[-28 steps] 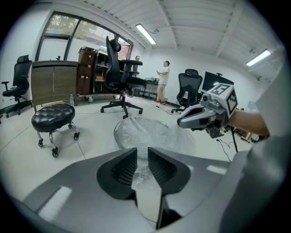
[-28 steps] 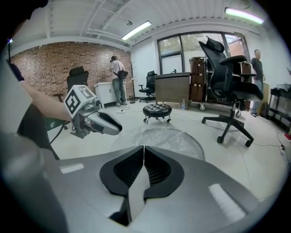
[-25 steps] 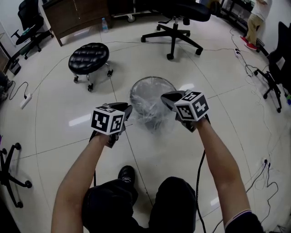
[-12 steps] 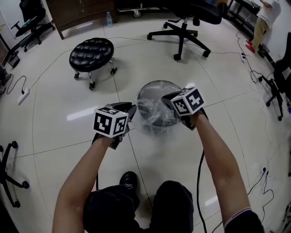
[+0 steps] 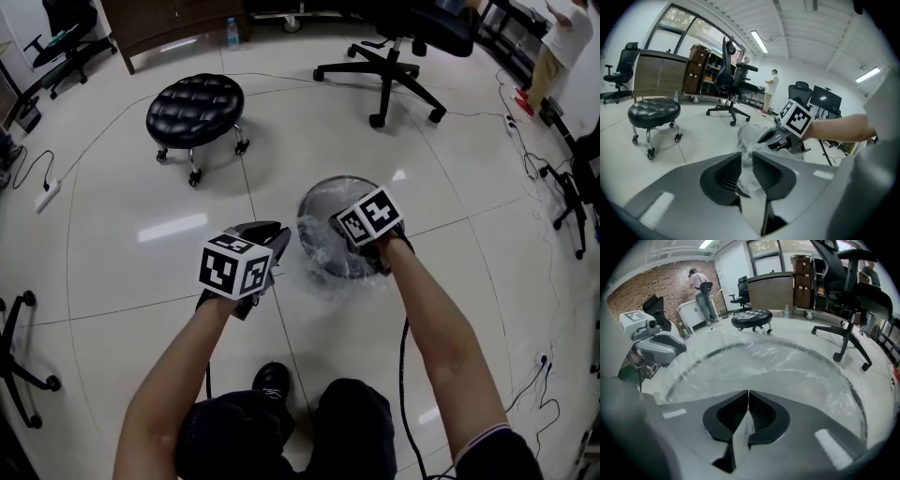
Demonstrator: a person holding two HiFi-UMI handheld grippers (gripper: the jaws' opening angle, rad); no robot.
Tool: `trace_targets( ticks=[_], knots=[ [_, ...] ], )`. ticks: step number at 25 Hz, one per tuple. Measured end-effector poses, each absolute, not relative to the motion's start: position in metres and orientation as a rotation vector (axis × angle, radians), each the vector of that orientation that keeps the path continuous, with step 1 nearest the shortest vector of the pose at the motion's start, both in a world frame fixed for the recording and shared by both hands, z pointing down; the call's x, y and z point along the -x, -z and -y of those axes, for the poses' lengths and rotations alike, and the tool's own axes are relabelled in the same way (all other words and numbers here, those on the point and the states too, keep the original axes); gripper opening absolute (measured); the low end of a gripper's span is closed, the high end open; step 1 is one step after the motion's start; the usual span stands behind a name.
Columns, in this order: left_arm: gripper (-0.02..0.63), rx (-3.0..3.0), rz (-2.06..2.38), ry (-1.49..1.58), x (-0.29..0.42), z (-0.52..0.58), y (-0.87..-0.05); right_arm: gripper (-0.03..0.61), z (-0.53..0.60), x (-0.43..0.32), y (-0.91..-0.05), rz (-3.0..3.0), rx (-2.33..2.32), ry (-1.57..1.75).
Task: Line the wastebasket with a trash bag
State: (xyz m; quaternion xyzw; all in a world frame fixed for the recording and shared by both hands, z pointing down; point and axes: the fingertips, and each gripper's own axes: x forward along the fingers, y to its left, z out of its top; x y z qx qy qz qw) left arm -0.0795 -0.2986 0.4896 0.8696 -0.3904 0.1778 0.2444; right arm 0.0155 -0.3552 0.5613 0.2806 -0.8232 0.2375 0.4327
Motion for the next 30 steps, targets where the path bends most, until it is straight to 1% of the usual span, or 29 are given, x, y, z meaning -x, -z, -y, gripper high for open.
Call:
trace_targets(
  ticks=[10, 19, 30],
  knots=[
    [0.084, -2.374, 1.050, -0.424, 0.080, 0.308, -0.489, 0.009, 0.365, -0.008, -0.612, 1.970, -0.683, -0.688],
    [0.084, -2.374, 1.022, -0.400, 0.078, 0.309, -0.488, 0.009, 0.371, 0.003, -0.645, 1.958, -0.676, -0.709],
    [0.084, -2.376, 1.013, -0.455, 0.073, 0.310, -0.495, 0.009, 0.372, 0.005, -0.667, 1.927, -0.651, -0.721]
  ],
)
